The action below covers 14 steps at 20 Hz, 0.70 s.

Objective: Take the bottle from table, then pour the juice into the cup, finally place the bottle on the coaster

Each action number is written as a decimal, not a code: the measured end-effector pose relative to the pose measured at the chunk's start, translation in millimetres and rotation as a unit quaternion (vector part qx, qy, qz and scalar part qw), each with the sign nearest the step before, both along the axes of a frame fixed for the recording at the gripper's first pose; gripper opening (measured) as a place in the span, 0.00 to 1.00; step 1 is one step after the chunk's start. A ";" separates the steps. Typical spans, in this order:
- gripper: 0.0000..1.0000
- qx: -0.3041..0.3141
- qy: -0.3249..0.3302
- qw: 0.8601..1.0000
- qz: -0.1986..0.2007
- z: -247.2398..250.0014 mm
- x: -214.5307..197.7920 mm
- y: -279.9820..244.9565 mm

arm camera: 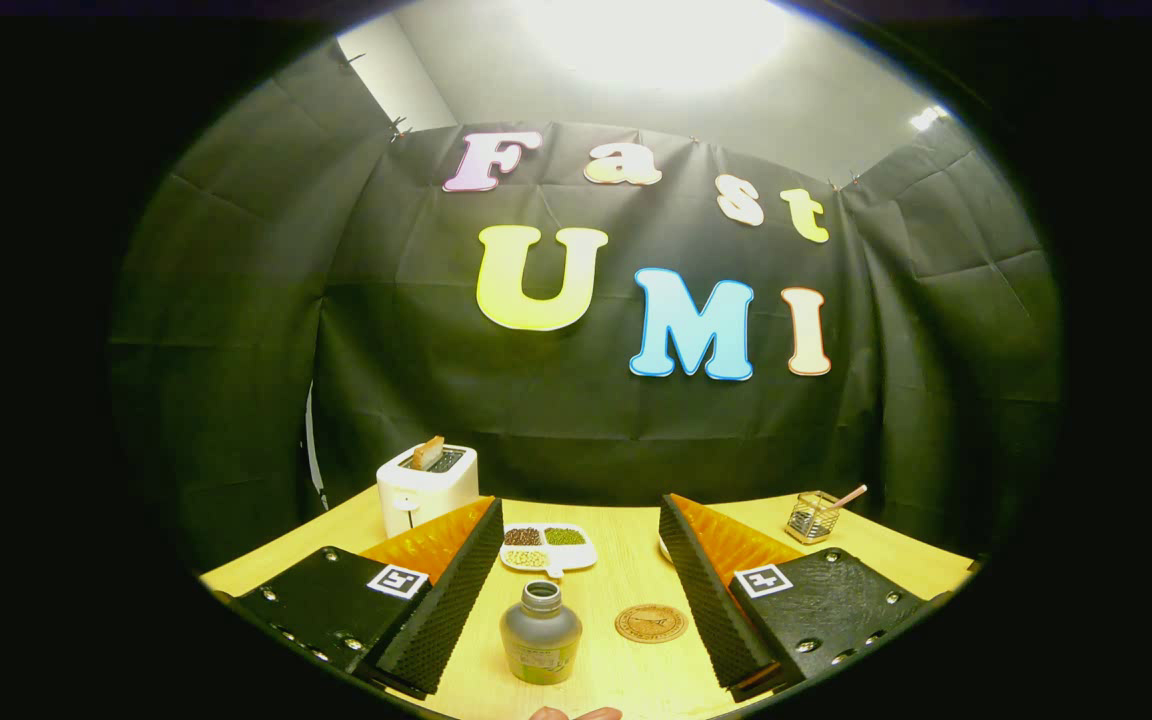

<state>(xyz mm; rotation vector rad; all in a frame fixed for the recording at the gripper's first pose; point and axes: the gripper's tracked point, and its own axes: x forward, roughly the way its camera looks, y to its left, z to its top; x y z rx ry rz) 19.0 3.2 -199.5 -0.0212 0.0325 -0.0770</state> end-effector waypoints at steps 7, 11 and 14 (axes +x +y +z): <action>0.96 -0.016 0.019 1.000 0.007 -67.3 18.5 17.5; 0.96 -0.028 0.031 0.999 0.012 -102.3 29.5 26.8; 0.96 -0.043 0.043 0.998 0.013 -127.7 36.9 29.0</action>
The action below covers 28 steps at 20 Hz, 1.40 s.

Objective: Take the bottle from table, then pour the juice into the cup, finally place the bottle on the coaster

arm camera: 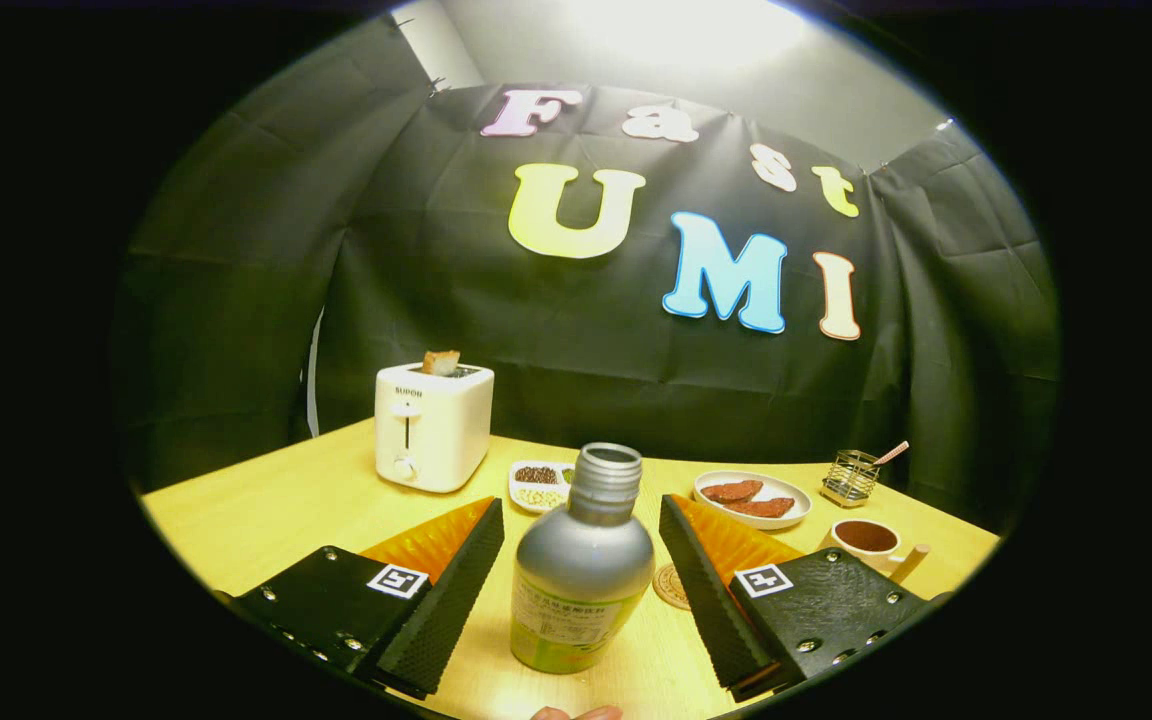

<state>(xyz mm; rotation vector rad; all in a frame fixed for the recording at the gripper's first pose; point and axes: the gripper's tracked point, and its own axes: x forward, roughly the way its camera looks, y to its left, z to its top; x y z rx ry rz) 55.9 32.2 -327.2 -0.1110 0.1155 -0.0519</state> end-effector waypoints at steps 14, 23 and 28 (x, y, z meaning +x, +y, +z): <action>0.82 0.055 0.017 0.998 0.008 -29.5 6.3 -1.0; 0.80 0.158 -0.002 0.987 -0.006 -2.4 4.1 -34.7; 0.80 0.220 -0.003 0.975 -0.013 7.1 11.6 -52.7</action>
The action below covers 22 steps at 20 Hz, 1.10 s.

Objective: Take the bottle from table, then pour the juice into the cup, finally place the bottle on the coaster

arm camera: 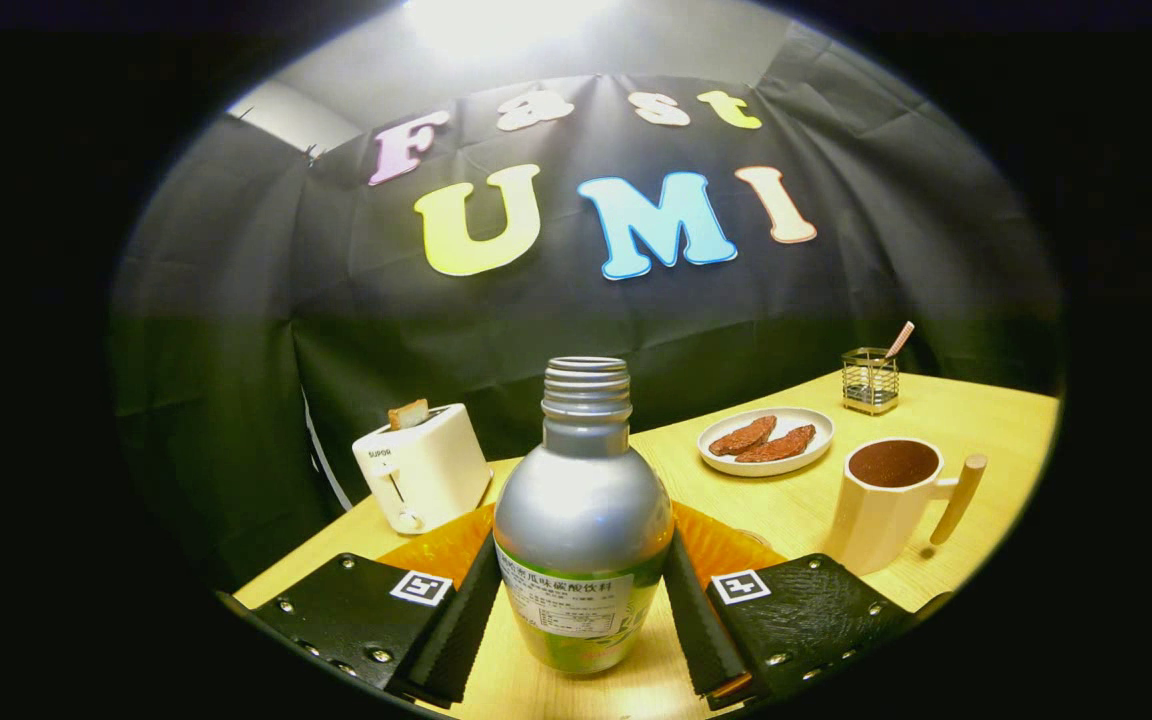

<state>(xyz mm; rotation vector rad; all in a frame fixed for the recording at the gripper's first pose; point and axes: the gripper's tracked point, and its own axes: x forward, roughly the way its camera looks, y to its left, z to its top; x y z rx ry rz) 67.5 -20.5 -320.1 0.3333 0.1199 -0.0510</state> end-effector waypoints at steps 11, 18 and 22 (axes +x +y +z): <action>0.79 0.191 0.010 0.981 -0.015 0.6 12.0 -9.5; 0.78 0.300 0.011 0.953 -0.033 -2.9 14.5 -22.0; 0.78 0.347 -0.002 0.937 -0.037 2.1 16.7 -30.0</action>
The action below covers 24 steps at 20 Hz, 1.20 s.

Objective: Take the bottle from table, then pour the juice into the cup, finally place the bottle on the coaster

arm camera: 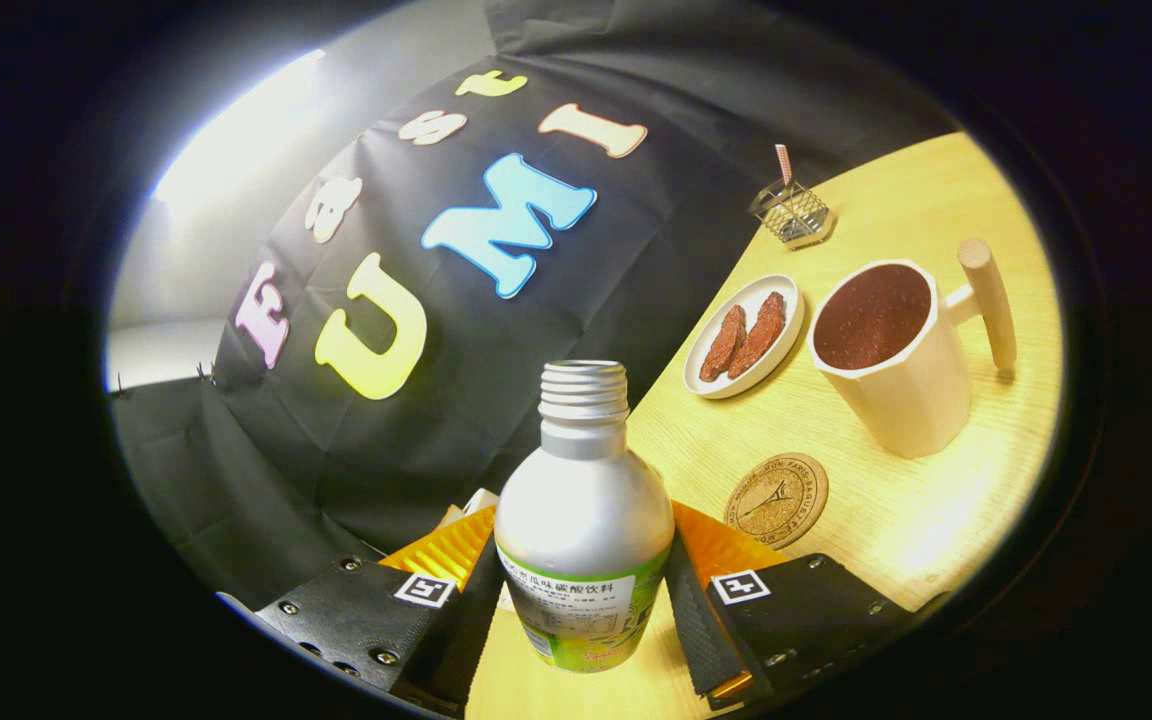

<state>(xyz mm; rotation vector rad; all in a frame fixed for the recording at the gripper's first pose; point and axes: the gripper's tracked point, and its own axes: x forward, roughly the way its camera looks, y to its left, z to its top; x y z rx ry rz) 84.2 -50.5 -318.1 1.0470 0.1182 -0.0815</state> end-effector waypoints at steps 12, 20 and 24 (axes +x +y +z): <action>0.78 0.177 -0.017 0.983 -0.045 -8.2 2.0 -35.5; 0.78 0.277 -0.046 0.957 -0.074 -7.0 4.1 -53.2; 0.78 0.314 -0.057 0.944 -0.082 -5.8 5.6 -57.6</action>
